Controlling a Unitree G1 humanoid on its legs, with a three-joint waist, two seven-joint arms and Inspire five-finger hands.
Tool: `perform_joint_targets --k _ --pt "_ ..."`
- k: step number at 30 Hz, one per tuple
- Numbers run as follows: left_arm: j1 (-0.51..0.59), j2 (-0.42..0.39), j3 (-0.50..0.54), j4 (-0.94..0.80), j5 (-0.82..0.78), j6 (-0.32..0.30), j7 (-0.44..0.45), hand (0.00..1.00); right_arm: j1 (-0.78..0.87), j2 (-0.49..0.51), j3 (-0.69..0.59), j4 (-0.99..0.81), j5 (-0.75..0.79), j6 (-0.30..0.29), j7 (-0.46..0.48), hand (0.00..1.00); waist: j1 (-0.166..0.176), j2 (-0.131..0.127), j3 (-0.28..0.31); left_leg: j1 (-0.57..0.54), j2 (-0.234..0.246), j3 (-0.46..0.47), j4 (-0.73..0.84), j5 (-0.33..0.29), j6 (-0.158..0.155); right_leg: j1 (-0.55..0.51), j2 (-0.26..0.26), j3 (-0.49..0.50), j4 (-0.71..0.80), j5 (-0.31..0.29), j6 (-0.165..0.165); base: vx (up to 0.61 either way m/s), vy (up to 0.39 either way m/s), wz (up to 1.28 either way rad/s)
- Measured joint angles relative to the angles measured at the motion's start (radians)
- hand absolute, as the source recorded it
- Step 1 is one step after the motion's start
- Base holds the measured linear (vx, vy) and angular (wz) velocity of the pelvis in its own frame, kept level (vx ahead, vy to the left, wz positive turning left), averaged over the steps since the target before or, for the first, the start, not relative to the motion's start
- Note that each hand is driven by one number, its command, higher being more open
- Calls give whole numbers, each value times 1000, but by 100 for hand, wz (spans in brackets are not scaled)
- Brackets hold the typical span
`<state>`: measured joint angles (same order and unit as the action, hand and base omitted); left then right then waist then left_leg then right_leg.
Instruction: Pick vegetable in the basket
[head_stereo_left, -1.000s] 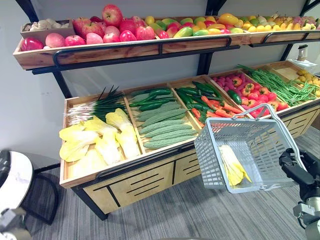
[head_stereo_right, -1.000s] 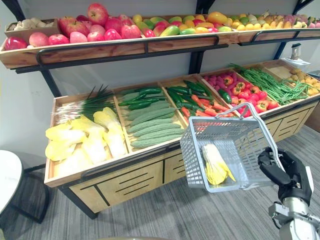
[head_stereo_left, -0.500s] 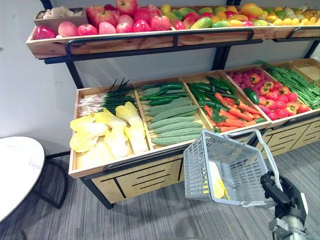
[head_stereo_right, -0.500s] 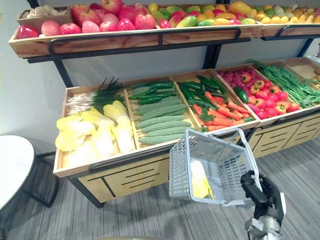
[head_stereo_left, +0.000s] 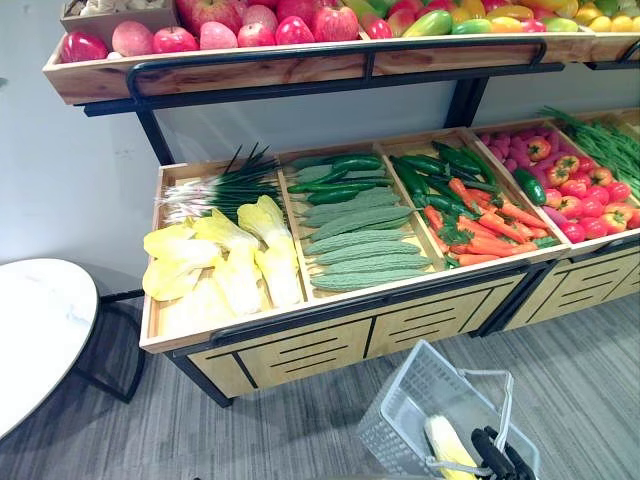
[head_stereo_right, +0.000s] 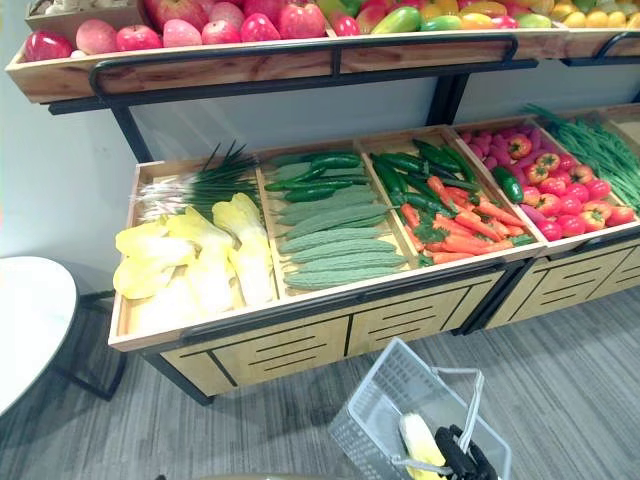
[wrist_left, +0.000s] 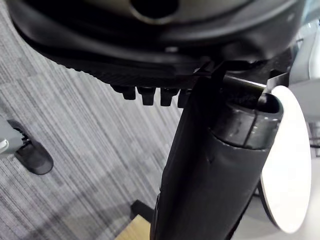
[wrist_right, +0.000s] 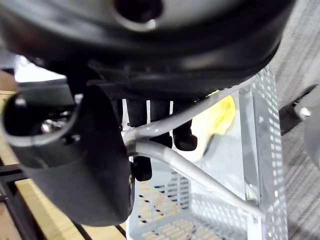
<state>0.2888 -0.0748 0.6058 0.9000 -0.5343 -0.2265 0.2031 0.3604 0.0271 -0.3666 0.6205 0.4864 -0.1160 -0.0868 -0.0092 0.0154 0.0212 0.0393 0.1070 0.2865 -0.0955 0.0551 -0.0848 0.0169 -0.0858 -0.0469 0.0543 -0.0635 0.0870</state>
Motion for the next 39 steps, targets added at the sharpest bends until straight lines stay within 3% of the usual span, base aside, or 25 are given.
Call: perform_joint_targets --k 9,18,21,24,27,28,29,31,33,36,37,38,39 --pt "-41 9 -120 27 66 13 -43 100 -44 13 -6 125 26 -21 -1 0 -1 -26 23 31 0 21 0 -10 -1 22 0 10 0 -4 0 3 0 -5" --pt "-42 9 -118 30 87 18 -40 100 -15 37 -96 167 26 -38 13 0 2 -35 42 101 -6 117 12 -49 7 39 -14 59 28 -11 9 -32 28 -23" --pt "-47 9 -114 -13 115 18 -39 100 3 43 -122 202 23 -36 23 0 2 -61 69 82 27 178 187 -159 9 40 -24 80 76 -29 12 5 -2 -49" --pt "-62 8 -106 -66 145 18 -35 100 29 46 -153 221 14 -30 22 0 -20 -48 83 4 114 199 442 -302 10 32 2 103 113 -44 22 7 15 -38" --pt "-87 14 -106 -130 197 17 -29 100 26 48 -161 226 4 -15 22 0 -23 -37 105 -24 189 258 579 -376 13 -11 36 145 166 -42 32 2 89 -70" --pt "-94 17 -109 -139 204 17 -28 100 26 48 -159 227 4 -12 25 0 -22 -39 110 -22 200 273 591 -385 14 -27 36 129 185 -41 35 -42 107 -74" --pt "-108 19 -111 -153 222 17 -26 100 27 48 -159 228 2 -9 25 0 -24 -42 114 -25 213 294 613 -400 15 -56 22 51 218 -41 35 -72 109 -59" --pt "-126 33 -128 -174 232 17 -20 100 33 50 -162 228 -13 -8 16 0 -39 -49 120 -24 222 313 636 -415 21 -72 -39 -109 259 -43 25 -40 120 -40" --pt "-131 41 -158 -213 234 17 -12 100 38 51 -160 226 -14 -7 0 0 -49 -48 119 -12 240 363 647 -420 27 -89 -123 -292 381 -70 -12 55 85 -46" --pt "-121 48 -199 -245 237 17 -10 100 19 46 -161 216 -14 -5 -13 0 -47 -48 118 21 265 460 655 -417 21 -129 -211 -438 575 -134 -41 73 -27 -83" --pt "-119 49 -207 -246 240 17 -12 100 12 44 -161 216 -16 -4 -14 0 -50 -56 114 26 271 477 663 -419 19 -140 -217 -465 583 -133 -42 49 -86 -89" --pt "-119 42 -213 -244 240 18 -15 100 -4 36 -163 217 -23 -4 -19 0 -55 -47 109 31 274 508 650 -412 -3 -157 -205 -511 571 -124 -56 36 -66 -71" --pt "-118 37 -219 -241 241 19 -18 100 -17 32 -163 220 -28 -4 -21 0 -53 -37 103 32 271 522 626 -400 -2 -157 -186 -523 531 -120 -63 52 -96 -100"
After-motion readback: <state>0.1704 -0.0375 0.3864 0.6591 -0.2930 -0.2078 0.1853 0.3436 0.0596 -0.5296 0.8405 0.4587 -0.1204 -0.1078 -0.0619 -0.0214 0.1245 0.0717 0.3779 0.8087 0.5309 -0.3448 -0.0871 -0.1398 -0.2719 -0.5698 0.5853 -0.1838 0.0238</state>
